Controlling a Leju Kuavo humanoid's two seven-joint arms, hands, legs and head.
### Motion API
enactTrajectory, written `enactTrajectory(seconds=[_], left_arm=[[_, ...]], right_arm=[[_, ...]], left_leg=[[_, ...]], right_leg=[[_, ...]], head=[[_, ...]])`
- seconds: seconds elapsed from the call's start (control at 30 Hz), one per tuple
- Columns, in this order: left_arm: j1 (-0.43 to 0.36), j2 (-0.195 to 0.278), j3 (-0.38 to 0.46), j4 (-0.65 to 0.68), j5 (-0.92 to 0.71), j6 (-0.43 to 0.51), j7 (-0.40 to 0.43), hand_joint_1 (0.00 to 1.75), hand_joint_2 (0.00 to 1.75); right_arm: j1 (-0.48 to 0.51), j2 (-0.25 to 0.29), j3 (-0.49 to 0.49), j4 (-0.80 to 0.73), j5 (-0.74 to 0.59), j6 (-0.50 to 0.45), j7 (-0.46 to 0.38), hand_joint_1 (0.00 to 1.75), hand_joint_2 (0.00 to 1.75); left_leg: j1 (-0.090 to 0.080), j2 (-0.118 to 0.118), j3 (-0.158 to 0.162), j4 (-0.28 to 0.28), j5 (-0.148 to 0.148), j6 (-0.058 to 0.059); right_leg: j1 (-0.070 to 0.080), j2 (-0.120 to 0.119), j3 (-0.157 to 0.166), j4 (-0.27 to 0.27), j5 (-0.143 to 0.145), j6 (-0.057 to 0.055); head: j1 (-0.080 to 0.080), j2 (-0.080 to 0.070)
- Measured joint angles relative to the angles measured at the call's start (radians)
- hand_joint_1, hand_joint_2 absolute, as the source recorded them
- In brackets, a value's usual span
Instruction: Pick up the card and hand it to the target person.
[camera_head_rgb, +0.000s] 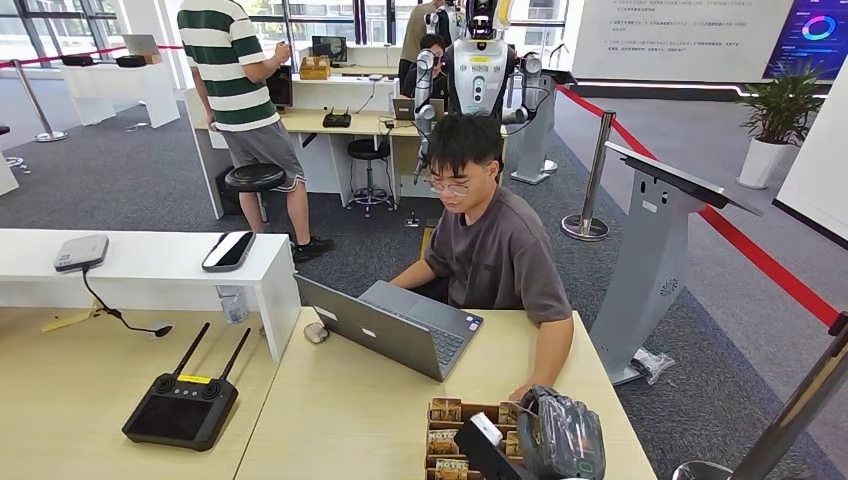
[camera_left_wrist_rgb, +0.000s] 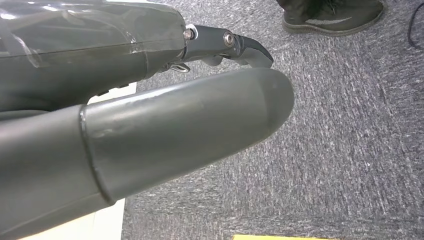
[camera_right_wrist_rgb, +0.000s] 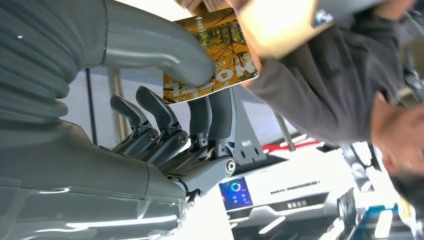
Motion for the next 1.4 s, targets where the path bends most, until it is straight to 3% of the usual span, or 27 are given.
enactTrajectory(seconds=[0.33, 0.47, 0.7, 1.2, 1.27, 1.33, 1.4], left_arm=[[-0.009, -0.003, 0.000, 0.000, -0.026, -0.007, 0.005, 0.00, 0.00], [-0.021, -0.006, 0.000, 0.000, -0.039, -0.013, 0.012, 0.00, 0.00], [-0.037, -0.014, -0.004, 0.000, -0.058, -0.022, 0.018, 0.00, 0.00], [-0.055, -0.025, -0.011, 0.000, -0.078, -0.038, 0.024, 0.00, 0.00], [-0.056, -0.025, -0.012, 0.000, -0.080, -0.039, 0.025, 0.00, 0.00], [-0.057, -0.025, -0.012, 0.000, -0.082, -0.041, 0.025, 0.00, 0.00], [-0.058, -0.025, -0.012, 0.000, -0.083, -0.042, 0.024, 0.00, 0.00]], right_arm=[[-0.115, 0.015, -0.008, 0.018, -0.039, -0.059, -0.088, 1.60, 1.75], [-0.180, 0.045, 0.002, 0.116, -0.051, -0.082, -0.126, 1.67, 1.75], [-0.283, 0.106, 0.026, 0.338, -0.029, -0.124, -0.146, 1.62, 1.75], [-0.397, 0.206, 0.062, 0.752, -0.025, -0.203, -0.176, 1.63, 1.75], [-0.400, 0.211, 0.064, 0.786, -0.031, -0.213, -0.180, 1.54, 1.75], [-0.401, 0.214, 0.067, 0.808, -0.032, -0.219, -0.181, 1.30, 1.75], [-0.400, 0.214, 0.070, 0.823, -0.031, -0.220, -0.181, 0.56, 1.75]], left_leg=[[0.000, 0.000, 0.000, 0.000, 0.000, 0.000], [0.000, -0.001, 0.000, 0.000, 0.000, 0.000], [0.000, -0.001, 0.000, 0.000, 0.000, 0.000], [0.000, -0.002, 0.000, 0.000, 0.000, 0.000], [0.000, -0.002, 0.000, 0.000, 0.000, 0.000], [0.000, -0.002, 0.000, 0.000, 0.000, 0.000], [0.000, -0.001, 0.000, 0.000, 0.000, 0.000]], right_leg=[[0.000, 0.000, 0.000, 0.000, 0.000, 0.000], [0.000, -0.001, 0.001, 0.000, 0.000, 0.000], [0.000, -0.001, 0.001, 0.000, 0.000, 0.000], [0.000, -0.001, 0.000, 0.000, 0.000, 0.000], [0.000, -0.001, 0.000, 0.000, 0.000, 0.000], [0.000, -0.001, 0.000, 0.000, 0.000, 0.000], [0.000, -0.001, 0.000, 0.000, 0.000, 0.000]], head=[[0.000, 0.000], [0.000, 0.000], [0.000, 0.000], [0.000, 0.000], [0.000, 0.000], [0.000, 0.000], [0.000, 0.000]])
